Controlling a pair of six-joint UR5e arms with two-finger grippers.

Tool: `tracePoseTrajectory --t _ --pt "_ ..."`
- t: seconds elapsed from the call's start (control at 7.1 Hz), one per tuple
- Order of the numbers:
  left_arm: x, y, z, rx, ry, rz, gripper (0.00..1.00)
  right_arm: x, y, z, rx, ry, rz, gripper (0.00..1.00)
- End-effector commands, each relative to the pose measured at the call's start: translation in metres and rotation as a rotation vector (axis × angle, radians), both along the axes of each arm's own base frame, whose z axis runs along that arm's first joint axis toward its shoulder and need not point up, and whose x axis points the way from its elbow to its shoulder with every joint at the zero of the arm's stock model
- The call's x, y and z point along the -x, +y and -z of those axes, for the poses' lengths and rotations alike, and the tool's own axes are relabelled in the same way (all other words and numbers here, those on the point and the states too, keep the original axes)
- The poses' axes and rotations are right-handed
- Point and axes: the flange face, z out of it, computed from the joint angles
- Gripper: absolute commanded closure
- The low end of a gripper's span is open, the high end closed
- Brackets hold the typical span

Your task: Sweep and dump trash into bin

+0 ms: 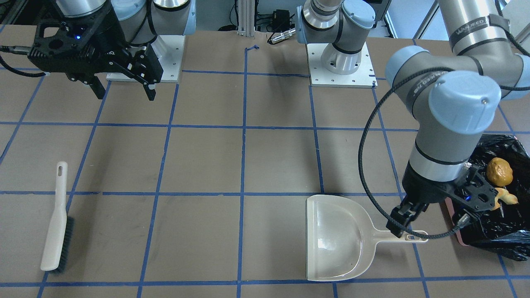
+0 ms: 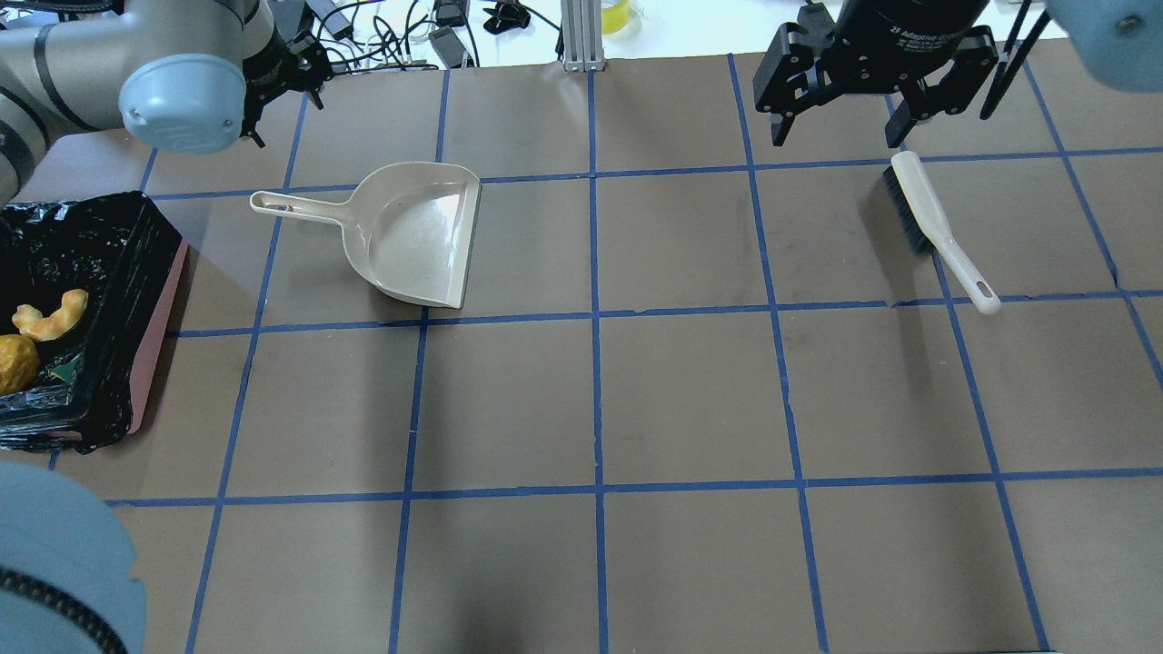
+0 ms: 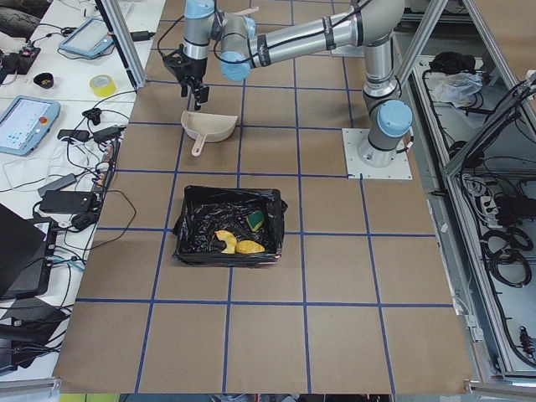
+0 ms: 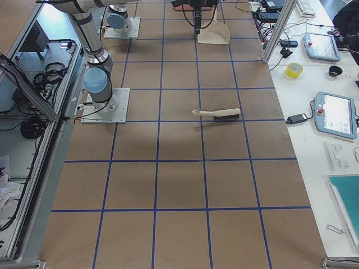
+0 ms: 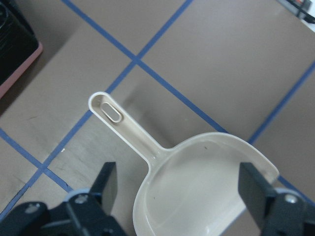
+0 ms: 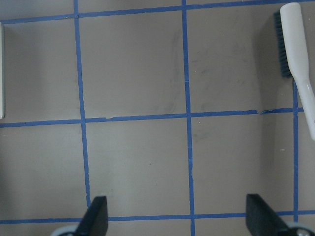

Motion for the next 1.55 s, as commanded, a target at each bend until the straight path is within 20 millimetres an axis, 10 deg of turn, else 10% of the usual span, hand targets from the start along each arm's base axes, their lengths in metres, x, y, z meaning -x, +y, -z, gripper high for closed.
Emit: tracePoseTrajectory --t 0.0,1.41 --pt "0.03 0.024 -0.031 0.026 0.19 0.295 0.0 0.0 0.0 0.0 -0.002 0.0 0.001 0.0" --pt "0.015 0.149 -0.081 -0.308 -0.061 0.639 0.0 0.001 0.0 0.005 -0.008 0.012 -0.004 0.0"
